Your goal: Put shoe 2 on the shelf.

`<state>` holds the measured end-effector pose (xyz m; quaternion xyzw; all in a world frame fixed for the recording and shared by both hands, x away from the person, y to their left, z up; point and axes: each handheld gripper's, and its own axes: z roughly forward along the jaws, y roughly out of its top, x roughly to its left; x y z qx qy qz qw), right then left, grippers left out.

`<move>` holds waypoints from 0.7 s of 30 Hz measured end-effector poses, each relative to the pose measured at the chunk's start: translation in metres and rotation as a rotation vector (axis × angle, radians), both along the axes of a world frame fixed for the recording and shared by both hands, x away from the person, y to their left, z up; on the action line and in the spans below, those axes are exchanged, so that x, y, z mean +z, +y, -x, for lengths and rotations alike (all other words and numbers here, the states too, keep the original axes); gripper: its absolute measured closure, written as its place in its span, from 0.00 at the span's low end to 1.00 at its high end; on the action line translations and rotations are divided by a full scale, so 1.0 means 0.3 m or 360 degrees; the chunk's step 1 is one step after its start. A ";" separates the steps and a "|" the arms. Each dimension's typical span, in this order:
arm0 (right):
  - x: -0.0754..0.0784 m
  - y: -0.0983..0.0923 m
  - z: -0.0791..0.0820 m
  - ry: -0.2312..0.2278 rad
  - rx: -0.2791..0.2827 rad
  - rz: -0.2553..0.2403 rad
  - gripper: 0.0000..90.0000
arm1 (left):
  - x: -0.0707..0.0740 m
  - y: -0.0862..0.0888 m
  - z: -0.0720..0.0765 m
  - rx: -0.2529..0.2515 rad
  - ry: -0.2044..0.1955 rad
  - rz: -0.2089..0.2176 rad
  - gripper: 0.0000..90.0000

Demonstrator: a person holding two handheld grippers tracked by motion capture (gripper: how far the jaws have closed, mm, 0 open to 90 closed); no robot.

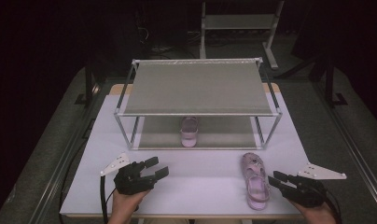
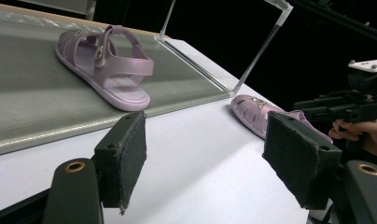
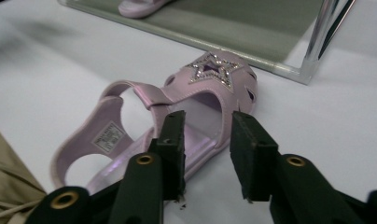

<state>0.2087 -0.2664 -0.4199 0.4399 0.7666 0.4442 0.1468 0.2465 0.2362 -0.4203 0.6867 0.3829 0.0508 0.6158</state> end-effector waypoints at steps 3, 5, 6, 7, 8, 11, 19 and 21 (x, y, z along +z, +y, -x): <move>0.010 -0.010 0.011 -0.0005 0.0004 -0.0045 0.67 | 0.000 0.001 -0.001 -0.0002 0.0001 -0.0001 0.33; 0.016 -0.012 0.016 -0.0001 0.0008 -0.0073 0.65 | 0.000 0.002 -0.001 -0.0004 0.0002 -0.0003 0.33; 0.018 -0.011 0.018 -0.0001 0.0012 -0.0086 0.64 | 0.000 0.002 -0.001 -0.0004 0.0001 -0.0002 0.33; 0.019 -0.010 0.020 -0.0002 0.0022 -0.0092 0.63 | 0.000 0.003 -0.001 -0.0004 0.0001 0.0000 0.33; 0.020 -0.008 0.022 0.0001 0.0031 -0.0096 0.62 | 0.000 0.003 -0.001 -0.0004 0.0001 0.0000 0.33; 0.022 -0.003 0.026 0.0005 0.0048 -0.0121 0.60 | 0.002 0.006 -0.001 0.0002 0.0001 0.0002 0.33; 0.015 0.039 0.024 0.0061 0.0104 -0.0165 0.58 | 0.001 0.007 0.000 0.0002 0.0000 0.0002 0.33; 0.011 0.053 0.022 0.0085 0.0112 -0.0142 0.61 | 0.001 0.005 0.000 -0.0002 0.0000 0.0000 0.33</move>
